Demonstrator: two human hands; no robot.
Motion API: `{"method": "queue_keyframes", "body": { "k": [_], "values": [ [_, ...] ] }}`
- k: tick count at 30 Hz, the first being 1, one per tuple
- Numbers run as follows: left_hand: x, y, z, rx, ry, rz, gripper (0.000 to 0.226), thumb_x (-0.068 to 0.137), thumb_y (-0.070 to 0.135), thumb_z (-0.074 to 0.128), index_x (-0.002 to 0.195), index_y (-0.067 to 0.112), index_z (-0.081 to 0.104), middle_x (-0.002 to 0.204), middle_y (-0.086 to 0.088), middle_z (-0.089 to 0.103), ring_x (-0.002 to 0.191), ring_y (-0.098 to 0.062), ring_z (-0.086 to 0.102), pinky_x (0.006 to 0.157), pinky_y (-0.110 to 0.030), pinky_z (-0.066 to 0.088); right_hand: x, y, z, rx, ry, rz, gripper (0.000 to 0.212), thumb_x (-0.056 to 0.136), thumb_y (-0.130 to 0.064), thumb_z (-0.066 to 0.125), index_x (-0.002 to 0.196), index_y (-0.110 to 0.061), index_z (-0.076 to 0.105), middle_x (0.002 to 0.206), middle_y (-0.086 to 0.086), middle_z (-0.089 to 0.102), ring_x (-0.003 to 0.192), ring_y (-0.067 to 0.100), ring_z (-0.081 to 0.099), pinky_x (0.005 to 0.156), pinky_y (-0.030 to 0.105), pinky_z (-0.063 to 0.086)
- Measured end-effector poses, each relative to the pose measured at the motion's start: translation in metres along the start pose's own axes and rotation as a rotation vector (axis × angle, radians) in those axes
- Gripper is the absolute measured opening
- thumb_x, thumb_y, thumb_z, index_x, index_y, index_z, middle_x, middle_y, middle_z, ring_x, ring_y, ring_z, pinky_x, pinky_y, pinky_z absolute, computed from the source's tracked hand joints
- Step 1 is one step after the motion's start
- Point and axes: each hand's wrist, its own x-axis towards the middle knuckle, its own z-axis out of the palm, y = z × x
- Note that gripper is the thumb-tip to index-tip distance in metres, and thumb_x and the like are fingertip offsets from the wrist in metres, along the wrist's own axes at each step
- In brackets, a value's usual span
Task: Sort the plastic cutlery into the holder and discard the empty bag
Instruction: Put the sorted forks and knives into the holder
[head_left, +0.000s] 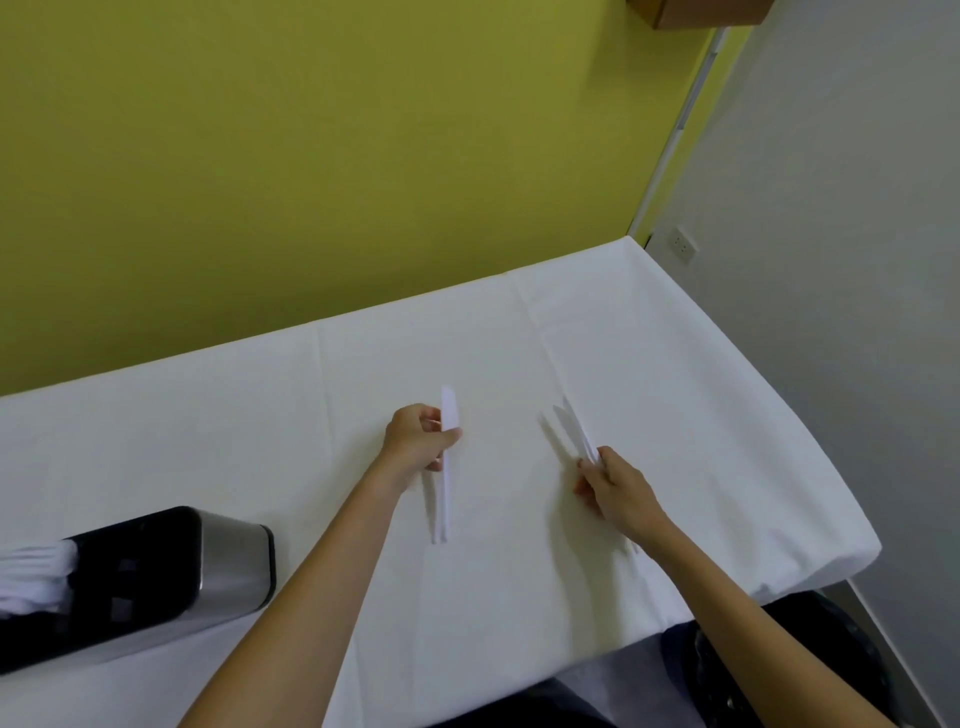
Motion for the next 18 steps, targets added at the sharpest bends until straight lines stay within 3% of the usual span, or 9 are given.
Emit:
{"method": "queue_keyframes", "body": {
  "k": [4,7,9,12,14,18],
  "values": [
    [-0.016,0.013,0.002,-0.290,-0.272,0.000,0.010,0.085,0.009,0.070,0.085,0.008,0.060,0.067,0.001,0.055,0.052,-0.009,0.053,0.053,-0.019,0.051,-0.010,-0.025,0.016,0.398,-0.203,0.047,0.025,0.101,-0.021,0.040,0.108,-0.001,0.053,0.091,0.006,0.070,0.074,0.019,0.067,0.068,0.029,0.053],
    [-0.021,0.015,0.006,-0.386,-0.375,-0.007,0.016,0.083,0.009,0.071,0.095,0.004,0.061,0.074,-0.002,0.061,0.057,-0.012,0.058,0.057,-0.022,0.053,-0.015,-0.039,0.031,0.524,-0.320,0.073,0.025,0.102,-0.021,0.040,0.113,-0.004,0.054,0.107,0.012,0.070,0.091,0.026,0.070,0.084,0.038,0.053],
    [-0.023,0.013,0.007,-0.337,-0.339,0.019,0.019,0.082,0.008,0.072,0.097,0.004,0.060,0.077,-0.005,0.064,0.059,-0.013,0.060,0.056,-0.021,0.052,-0.019,-0.043,0.038,0.579,-0.394,0.069,0.026,0.102,-0.021,0.038,0.117,-0.005,0.053,0.109,0.010,0.070,0.093,0.030,0.070,0.088,0.041,0.052],
    [-0.025,0.007,0.003,-0.152,-0.260,0.091,0.021,0.080,0.010,0.074,0.095,0.002,0.060,0.079,-0.006,0.065,0.058,-0.011,0.058,0.049,-0.019,0.045,-0.028,-0.048,0.045,0.653,-0.496,0.067,0.027,0.103,-0.022,0.036,0.118,-0.007,0.051,0.092,0.005,0.068,0.069,0.026,0.064,0.070,0.037,0.053],
    [-0.028,0.003,0.002,-0.063,-0.241,0.125,0.027,0.079,0.015,0.076,0.098,0.001,0.062,0.082,-0.004,0.063,0.054,-0.009,0.053,0.046,-0.020,0.040,-0.031,-0.049,0.050,0.673,-0.518,0.051,0.024,0.103,-0.022,0.034,0.115,-0.009,0.051,0.079,0.002,0.058,0.056,0.017,0.048,0.056,0.027,0.041],
    [-0.033,0.001,0.001,-0.118,-0.170,0.175,0.031,0.081,0.019,0.075,0.105,0.010,0.057,0.090,-0.006,0.060,0.046,-0.007,0.049,0.043,-0.022,0.039,-0.035,-0.049,0.055,0.671,-0.514,0.002,0.020,0.103,-0.027,0.034,0.113,-0.014,0.047,0.069,-0.005,0.044,0.053,0.011,0.027,0.050,0.021,0.023]
  ]
}}
